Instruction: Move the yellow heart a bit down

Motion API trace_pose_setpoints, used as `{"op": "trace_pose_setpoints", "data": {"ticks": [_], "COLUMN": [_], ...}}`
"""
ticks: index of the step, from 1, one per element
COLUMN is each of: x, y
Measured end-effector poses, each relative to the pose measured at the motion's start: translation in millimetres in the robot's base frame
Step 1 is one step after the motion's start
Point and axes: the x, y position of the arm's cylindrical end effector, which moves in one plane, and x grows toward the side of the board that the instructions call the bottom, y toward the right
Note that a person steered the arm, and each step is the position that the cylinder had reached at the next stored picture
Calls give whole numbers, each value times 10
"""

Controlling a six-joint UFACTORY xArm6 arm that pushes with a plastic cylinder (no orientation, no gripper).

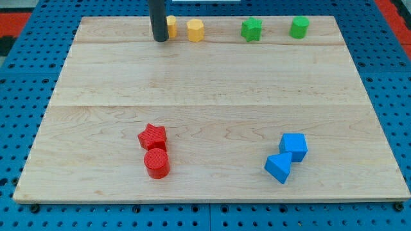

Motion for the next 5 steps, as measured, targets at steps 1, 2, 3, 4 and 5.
{"op": "trace_pose_setpoints", "data": {"ticks": [1, 2, 3, 4, 5], "x": [643, 498, 173, -581, -855], "y": [238, 795, -37, -884, -1154]}}
